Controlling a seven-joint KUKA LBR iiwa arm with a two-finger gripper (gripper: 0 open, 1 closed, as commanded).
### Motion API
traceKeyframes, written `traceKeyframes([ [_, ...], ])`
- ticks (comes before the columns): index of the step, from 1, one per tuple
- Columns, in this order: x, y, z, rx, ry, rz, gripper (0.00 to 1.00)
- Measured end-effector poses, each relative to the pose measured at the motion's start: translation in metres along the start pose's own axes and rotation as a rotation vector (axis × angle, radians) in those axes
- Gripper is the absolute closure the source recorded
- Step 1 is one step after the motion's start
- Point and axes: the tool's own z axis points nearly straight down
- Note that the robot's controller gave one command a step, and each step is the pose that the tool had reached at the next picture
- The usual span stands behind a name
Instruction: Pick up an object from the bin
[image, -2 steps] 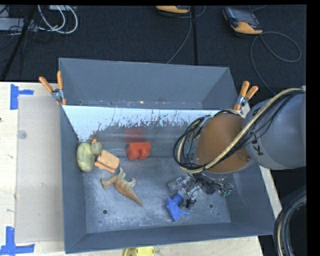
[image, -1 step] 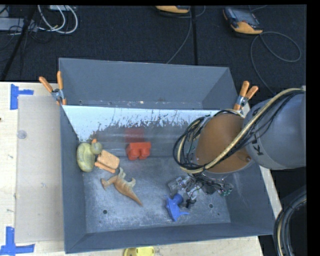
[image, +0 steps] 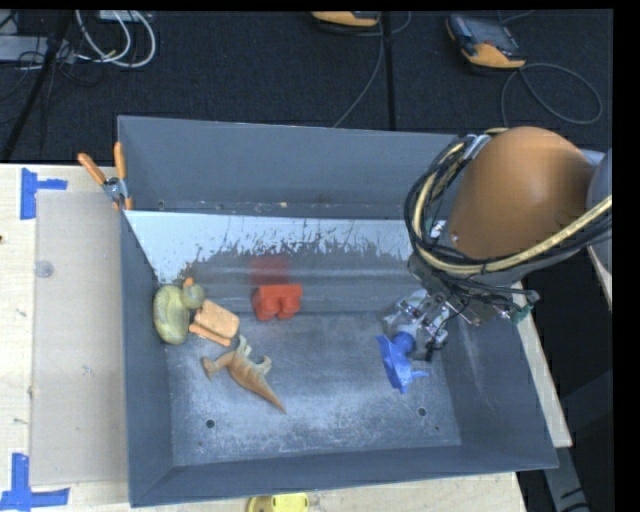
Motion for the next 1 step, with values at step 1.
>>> traceKeyframes([
  [1,0.001,0.0008,0.0027,-0.005,0.004,0.001,1.0],
])
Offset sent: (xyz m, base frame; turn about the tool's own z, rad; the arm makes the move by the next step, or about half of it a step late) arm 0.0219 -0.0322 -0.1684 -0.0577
